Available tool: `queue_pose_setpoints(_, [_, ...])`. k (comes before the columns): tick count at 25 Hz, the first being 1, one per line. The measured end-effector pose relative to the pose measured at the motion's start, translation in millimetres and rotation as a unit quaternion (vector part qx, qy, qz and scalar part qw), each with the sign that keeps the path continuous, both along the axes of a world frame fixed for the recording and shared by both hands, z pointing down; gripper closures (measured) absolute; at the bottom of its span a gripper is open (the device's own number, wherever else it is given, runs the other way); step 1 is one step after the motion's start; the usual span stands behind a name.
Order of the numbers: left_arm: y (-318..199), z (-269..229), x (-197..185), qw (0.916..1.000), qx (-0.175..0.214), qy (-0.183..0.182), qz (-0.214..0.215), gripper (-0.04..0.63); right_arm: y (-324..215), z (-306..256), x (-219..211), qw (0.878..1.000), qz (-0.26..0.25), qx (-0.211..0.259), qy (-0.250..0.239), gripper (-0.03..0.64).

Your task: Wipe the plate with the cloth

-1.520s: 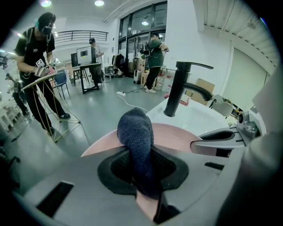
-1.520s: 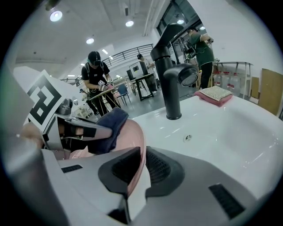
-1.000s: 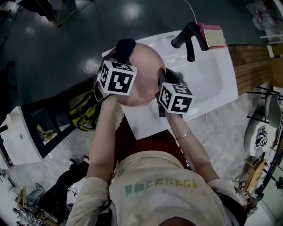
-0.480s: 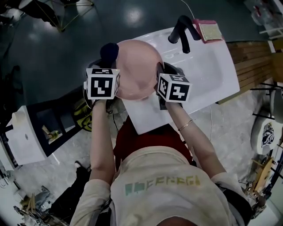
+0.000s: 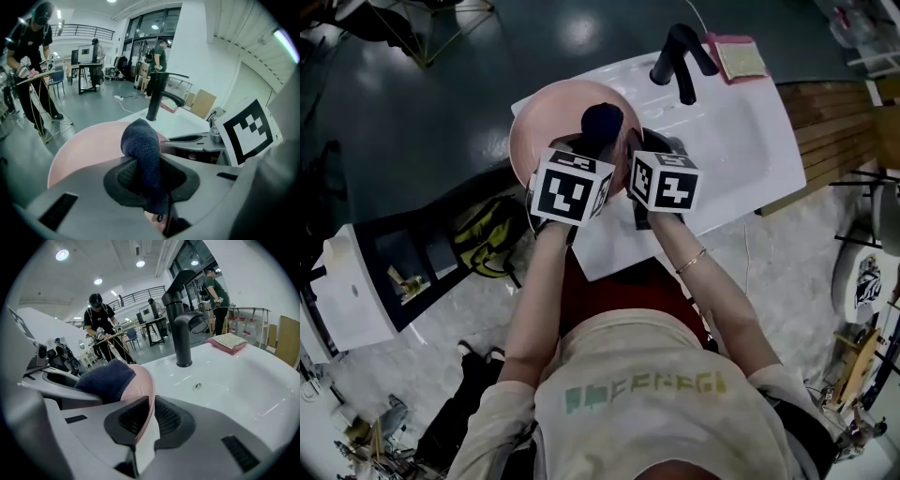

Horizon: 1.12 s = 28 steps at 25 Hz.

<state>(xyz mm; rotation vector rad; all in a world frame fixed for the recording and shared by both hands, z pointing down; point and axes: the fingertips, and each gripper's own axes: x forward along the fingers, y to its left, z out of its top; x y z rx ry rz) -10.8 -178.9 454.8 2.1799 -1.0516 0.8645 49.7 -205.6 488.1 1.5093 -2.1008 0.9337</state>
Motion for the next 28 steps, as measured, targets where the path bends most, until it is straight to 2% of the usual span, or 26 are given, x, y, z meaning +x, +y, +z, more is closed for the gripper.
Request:
queue_pose_setpoints(5, [-0.8, 14.2, 21.6, 0.9996, -0.012, -0.001, 0.026, 0.515, -3.9, 1.6, 0.5, 1.000, 0.003, -0.003, -0.003, 0.554])
queue_pose_setpoints(10, [0.0, 24.1, 13.1, 0.9992, -0.028, -0.003, 0.030, 0.515, -3.2, 3.3, -1.0, 1.000, 0.005, -0.004, -0.002, 0.554])
queue_pose_setpoints(28, [-6.8, 25.0, -59.9, 0.9986, -0.016, -0.026, -0.043, 0.515, -1.7, 1.8, -9.4, 1.000, -0.007, 0.000, 0.003, 0.554])
